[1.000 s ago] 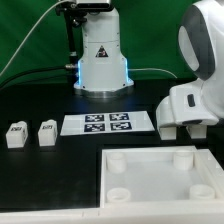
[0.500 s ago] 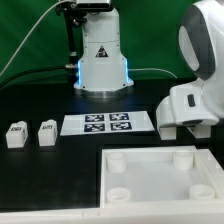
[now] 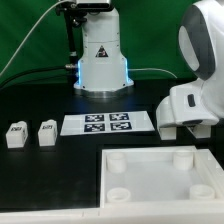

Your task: Assemble one leg

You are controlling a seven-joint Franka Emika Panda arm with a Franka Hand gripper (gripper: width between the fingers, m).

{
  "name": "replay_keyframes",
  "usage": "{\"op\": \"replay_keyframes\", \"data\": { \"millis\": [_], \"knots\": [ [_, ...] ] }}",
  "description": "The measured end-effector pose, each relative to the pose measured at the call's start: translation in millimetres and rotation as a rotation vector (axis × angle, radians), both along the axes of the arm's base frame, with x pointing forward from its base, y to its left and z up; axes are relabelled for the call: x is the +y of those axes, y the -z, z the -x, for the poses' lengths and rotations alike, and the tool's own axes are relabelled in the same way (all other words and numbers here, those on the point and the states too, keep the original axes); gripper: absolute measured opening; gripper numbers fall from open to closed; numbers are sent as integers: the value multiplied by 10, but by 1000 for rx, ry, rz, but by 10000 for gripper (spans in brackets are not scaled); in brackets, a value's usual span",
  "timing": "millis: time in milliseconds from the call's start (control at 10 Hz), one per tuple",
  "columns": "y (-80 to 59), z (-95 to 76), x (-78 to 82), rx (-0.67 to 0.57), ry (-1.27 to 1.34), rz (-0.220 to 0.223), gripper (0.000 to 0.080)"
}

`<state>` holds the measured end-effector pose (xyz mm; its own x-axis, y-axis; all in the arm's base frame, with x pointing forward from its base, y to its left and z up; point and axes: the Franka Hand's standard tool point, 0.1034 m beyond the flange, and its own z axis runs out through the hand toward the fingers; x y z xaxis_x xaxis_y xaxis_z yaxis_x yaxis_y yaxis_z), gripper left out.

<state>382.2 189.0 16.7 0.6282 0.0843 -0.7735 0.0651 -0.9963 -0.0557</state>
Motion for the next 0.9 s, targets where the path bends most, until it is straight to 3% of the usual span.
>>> {"op": "replay_keyframes", "data": {
  "millis": [100, 300, 500, 600, 700, 800, 900],
  "knots": [
    [-207, -192, -101, -34, -51, -35, 291],
    [-779, -518, -263, -112, -93, -91, 291],
    [-1184, -724, -399, -238, -85, -92, 291],
    [-1269, -836, -417, -358, -67, -96, 291],
    [-1244, -851, -424, -476, -61, -98, 291],
    [-1225, -785, -447, -514, -62, -95, 291],
    [-1220, -889, -446, -620, -56, -105, 291]
  ]
}}
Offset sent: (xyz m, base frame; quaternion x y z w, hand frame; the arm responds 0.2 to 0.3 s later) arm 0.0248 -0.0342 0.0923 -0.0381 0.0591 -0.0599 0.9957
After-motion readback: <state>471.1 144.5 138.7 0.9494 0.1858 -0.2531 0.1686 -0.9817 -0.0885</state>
